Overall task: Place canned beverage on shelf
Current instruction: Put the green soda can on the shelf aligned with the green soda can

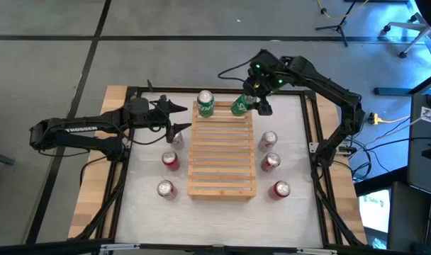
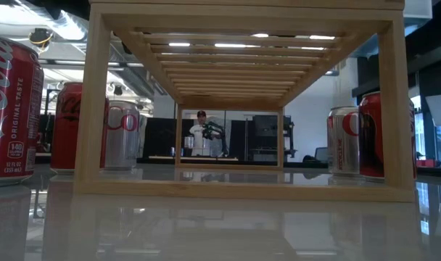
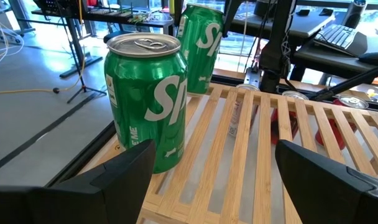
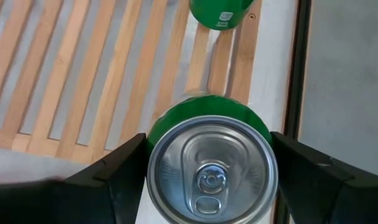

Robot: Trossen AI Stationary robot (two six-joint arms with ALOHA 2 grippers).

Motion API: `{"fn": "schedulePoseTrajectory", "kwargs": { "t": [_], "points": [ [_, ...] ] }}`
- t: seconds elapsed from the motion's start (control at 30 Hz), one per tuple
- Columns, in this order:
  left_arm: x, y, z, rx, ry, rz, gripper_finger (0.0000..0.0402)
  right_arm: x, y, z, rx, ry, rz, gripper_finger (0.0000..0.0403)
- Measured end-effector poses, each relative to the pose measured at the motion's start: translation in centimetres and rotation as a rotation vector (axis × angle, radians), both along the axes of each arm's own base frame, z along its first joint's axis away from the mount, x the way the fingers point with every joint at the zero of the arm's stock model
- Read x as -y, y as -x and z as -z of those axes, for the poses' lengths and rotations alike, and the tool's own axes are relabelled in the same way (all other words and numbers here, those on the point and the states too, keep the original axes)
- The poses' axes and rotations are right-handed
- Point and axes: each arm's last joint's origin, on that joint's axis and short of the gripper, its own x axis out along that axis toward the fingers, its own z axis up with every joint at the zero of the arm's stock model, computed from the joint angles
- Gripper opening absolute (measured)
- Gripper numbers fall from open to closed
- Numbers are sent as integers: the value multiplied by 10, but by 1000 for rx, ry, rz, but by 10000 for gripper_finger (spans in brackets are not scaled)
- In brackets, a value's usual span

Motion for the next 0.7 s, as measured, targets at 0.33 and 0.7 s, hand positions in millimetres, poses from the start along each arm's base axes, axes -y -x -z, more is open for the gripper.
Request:
{"fn": "schedulePoseTrajectory", "kwargs": {
  "t": [0.33,0.7],
  "points": [
    [0,0,0,0,0,0,322,-1,0,0,1,-14,-5,292],
    [0,0,0,0,0,0,322,0,0,0,3,-12,-4,292]
  ]
}}
